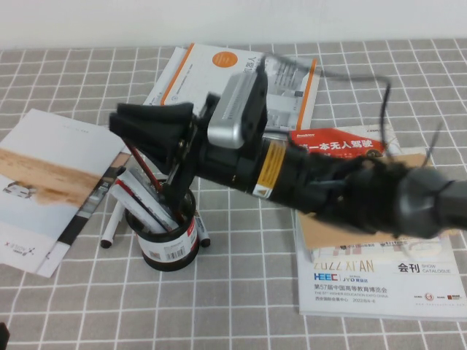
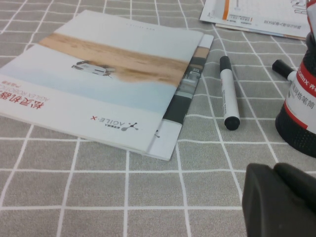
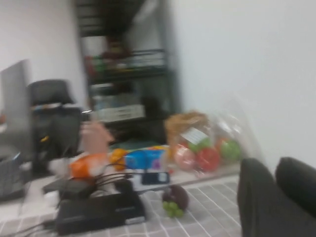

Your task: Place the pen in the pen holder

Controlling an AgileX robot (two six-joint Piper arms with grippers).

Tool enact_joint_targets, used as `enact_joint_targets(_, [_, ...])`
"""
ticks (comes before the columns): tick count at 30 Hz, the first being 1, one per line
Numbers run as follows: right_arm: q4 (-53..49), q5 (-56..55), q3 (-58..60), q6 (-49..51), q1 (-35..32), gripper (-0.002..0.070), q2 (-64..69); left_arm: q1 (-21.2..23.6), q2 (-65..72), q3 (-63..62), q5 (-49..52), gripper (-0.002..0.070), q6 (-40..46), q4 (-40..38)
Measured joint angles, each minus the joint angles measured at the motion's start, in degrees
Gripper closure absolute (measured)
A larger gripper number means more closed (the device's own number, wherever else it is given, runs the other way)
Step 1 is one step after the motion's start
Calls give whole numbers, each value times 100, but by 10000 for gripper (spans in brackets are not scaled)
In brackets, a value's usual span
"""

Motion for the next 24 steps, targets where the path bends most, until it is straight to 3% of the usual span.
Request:
enact_joint_targets(3, [-710, 345, 26, 48, -39, 669, -596, 0, 0, 0, 0, 678, 0, 0])
enact_joint_targets(8, [-1265, 1508, 663, 269, -114, 685, -1699, 0, 0, 0, 0, 678, 0, 0])
enact_joint_targets(19, [-1207, 3389, 3121, 299, -126, 688, -4101, 0, 0, 0, 0, 678, 0, 0])
enact_joint_targets(24, [-1069, 4368, 3664, 299, -126, 688, -5020, 0, 0, 0, 0, 678, 0, 0])
